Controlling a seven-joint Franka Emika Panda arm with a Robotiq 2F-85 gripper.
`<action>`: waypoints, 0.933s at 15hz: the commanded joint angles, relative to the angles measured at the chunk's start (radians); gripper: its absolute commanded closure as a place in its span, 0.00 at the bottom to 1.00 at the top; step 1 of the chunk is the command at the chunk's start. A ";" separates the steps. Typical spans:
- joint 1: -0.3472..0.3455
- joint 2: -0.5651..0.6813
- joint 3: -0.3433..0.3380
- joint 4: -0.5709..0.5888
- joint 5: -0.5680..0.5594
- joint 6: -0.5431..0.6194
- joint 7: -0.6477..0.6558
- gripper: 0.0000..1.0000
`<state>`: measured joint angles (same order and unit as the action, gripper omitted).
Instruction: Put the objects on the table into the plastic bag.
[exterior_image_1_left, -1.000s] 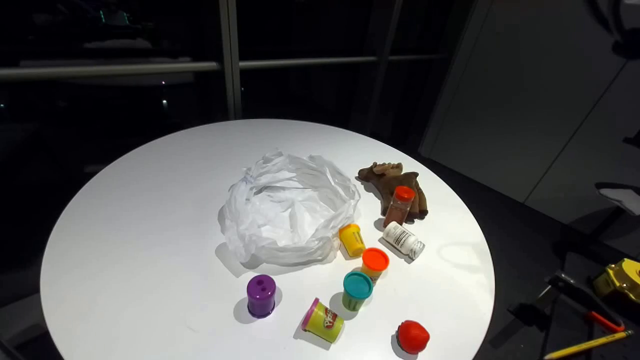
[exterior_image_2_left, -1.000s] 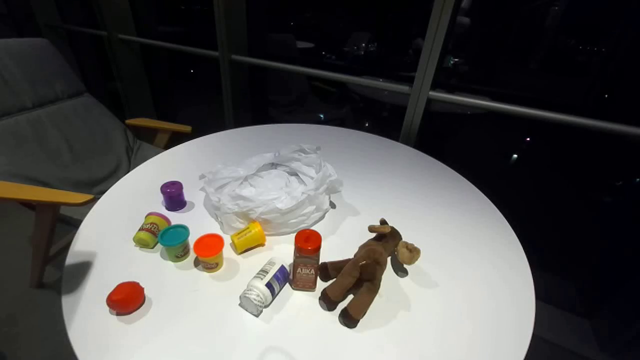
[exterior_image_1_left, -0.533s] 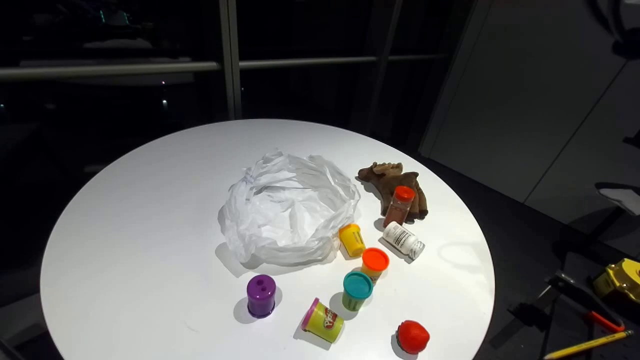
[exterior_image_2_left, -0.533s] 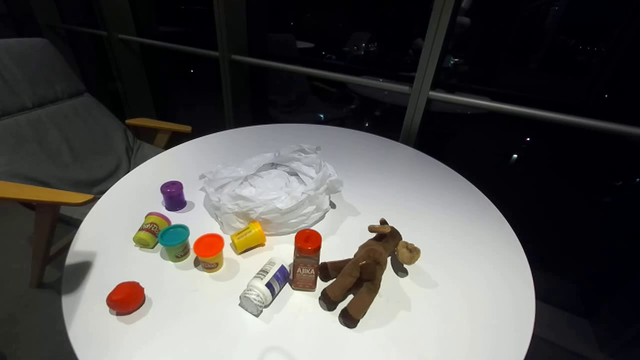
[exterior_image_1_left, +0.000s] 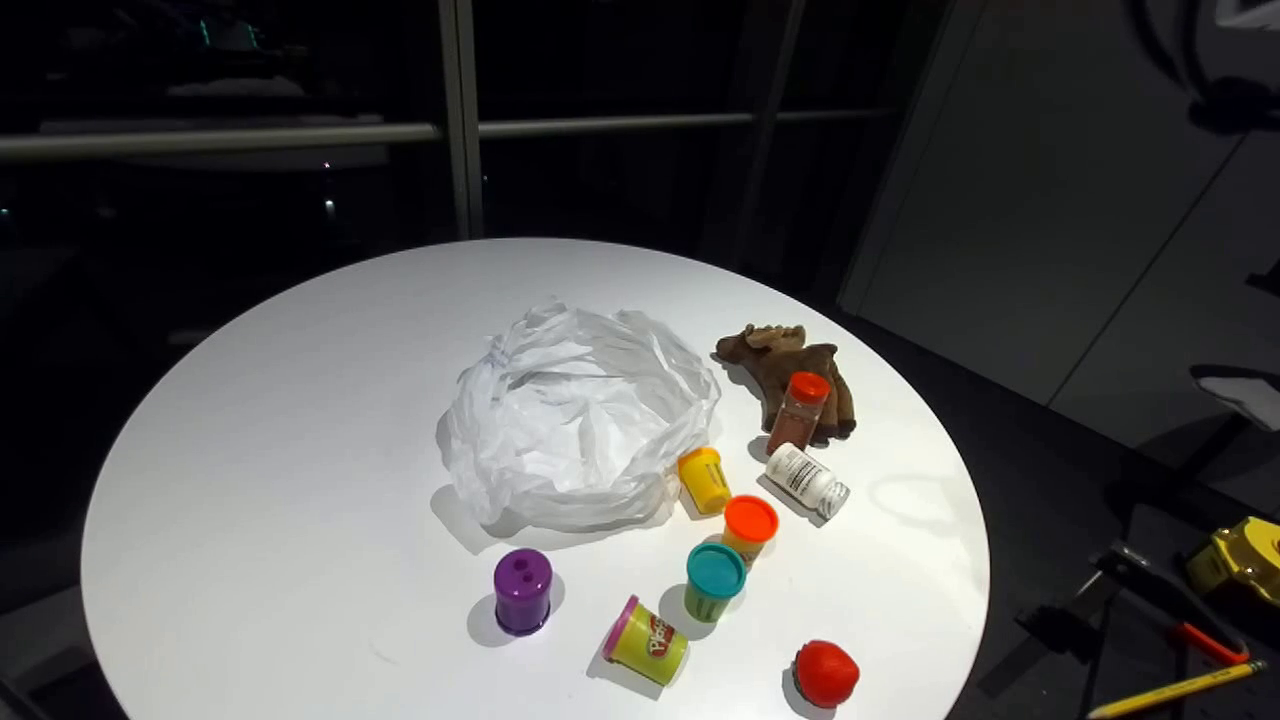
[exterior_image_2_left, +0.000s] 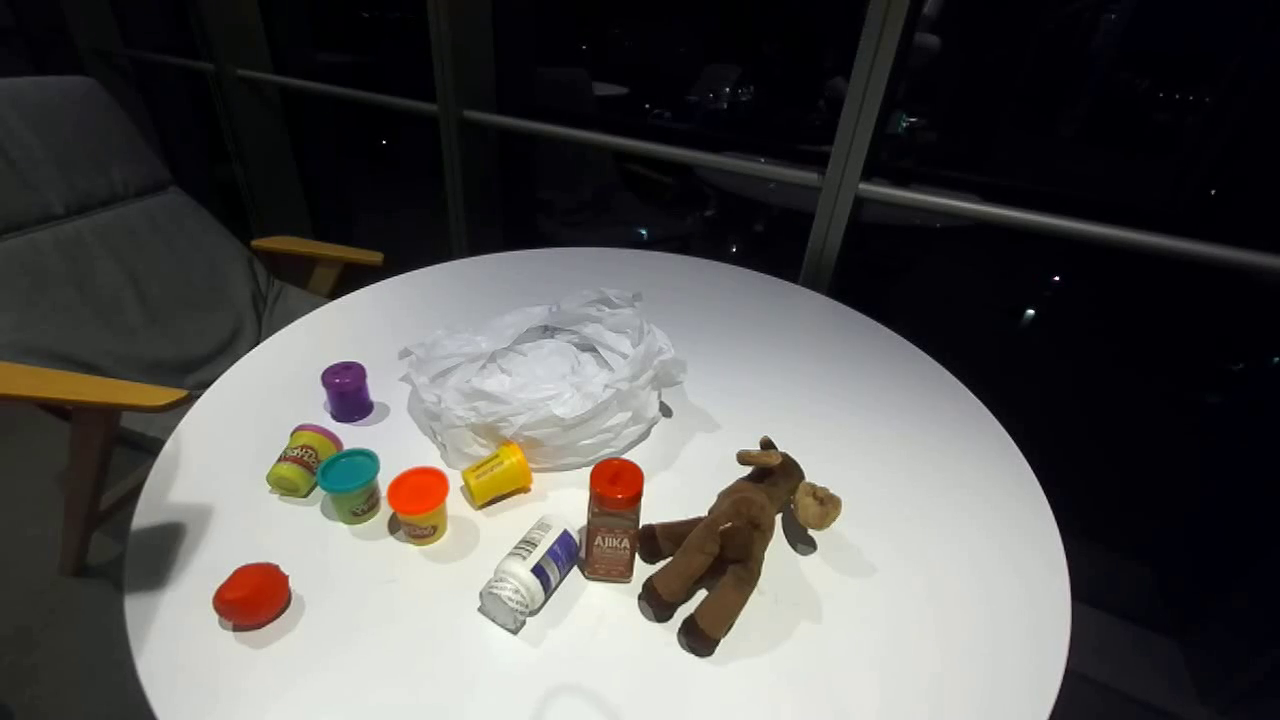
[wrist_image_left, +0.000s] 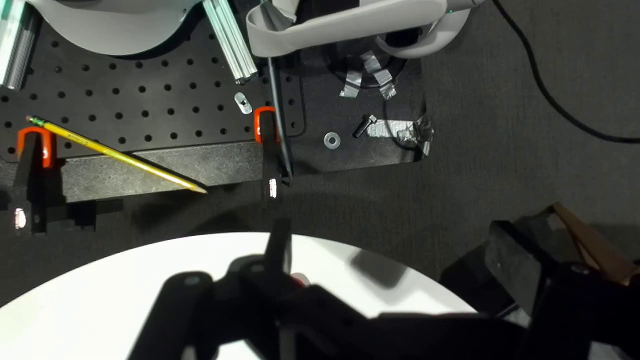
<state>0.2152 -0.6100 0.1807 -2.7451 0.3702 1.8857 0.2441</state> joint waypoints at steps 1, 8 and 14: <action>-0.087 0.124 -0.043 0.048 -0.051 0.077 -0.047 0.00; -0.196 0.498 -0.090 0.106 -0.114 0.516 0.017 0.00; -0.215 0.748 -0.158 0.227 -0.327 0.730 0.262 0.00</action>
<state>-0.0040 0.0378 0.0615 -2.6044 0.1545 2.5793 0.3714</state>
